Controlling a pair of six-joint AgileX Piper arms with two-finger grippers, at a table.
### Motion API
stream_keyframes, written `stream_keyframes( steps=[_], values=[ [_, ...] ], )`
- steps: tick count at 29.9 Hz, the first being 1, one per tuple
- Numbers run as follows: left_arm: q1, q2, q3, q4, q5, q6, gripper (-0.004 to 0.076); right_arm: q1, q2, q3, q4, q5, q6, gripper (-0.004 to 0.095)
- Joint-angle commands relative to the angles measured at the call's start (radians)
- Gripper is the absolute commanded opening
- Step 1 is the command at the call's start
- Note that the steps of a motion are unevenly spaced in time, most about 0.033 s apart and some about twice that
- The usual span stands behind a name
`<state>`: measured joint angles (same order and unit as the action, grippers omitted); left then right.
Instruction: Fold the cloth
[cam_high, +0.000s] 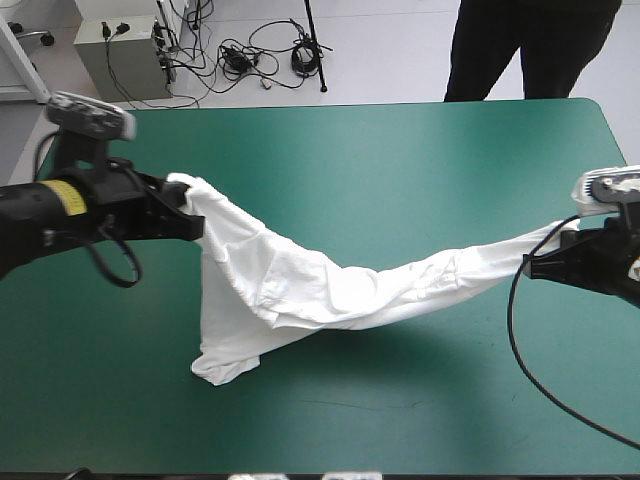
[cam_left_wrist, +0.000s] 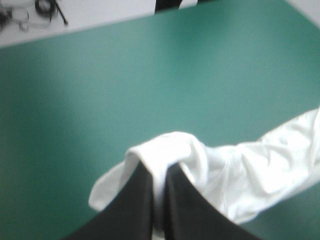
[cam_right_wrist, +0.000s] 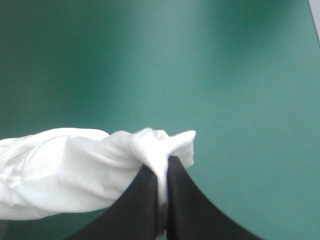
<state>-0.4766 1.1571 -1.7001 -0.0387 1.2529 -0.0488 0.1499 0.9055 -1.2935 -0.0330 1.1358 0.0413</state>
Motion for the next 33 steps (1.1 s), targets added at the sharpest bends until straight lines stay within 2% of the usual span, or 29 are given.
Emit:
stream_keyframes(
  steps=[1,7,10,14,17,29,31,33],
  values=[
    [0.000,0.058,0.098,0.018,-0.137,-0.013,-0.0009,0.004,0.062,0.054,-0.051,-0.139,-0.001,-0.0017],
    [0.000,0.243,0.139,0.144,-0.354,-0.020,-0.0009,0.004,0.251,0.076,-0.228,-0.267,0.085,-0.0017],
    [0.000,0.312,0.138,0.245,-0.479,-0.095,-0.0009,0.004,0.339,0.056,-0.311,-0.302,0.138,-0.0017],
    [0.010,0.393,0.138,0.349,-0.598,-0.167,-0.0009,0.000,0.449,0.011,-0.347,-0.336,0.161,-0.0017],
    [0.041,0.440,0.138,0.341,-0.667,-0.196,-0.0009,0.000,0.526,-0.029,-0.358,-0.356,0.195,-0.0017],
    [0.090,0.504,0.138,0.345,-0.783,-0.201,-0.0006,-0.009,0.706,-0.106,-0.313,-0.361,0.202,0.0000],
    [0.090,0.504,0.138,0.343,-0.771,-0.187,0.0020,-0.026,0.716,-0.106,-0.270,-0.361,0.174,0.0070],
    [0.090,0.504,0.138,0.343,-0.744,-0.182,0.0098,-0.049,0.717,-0.106,-0.219,-0.361,0.142,0.0187]
  ],
)
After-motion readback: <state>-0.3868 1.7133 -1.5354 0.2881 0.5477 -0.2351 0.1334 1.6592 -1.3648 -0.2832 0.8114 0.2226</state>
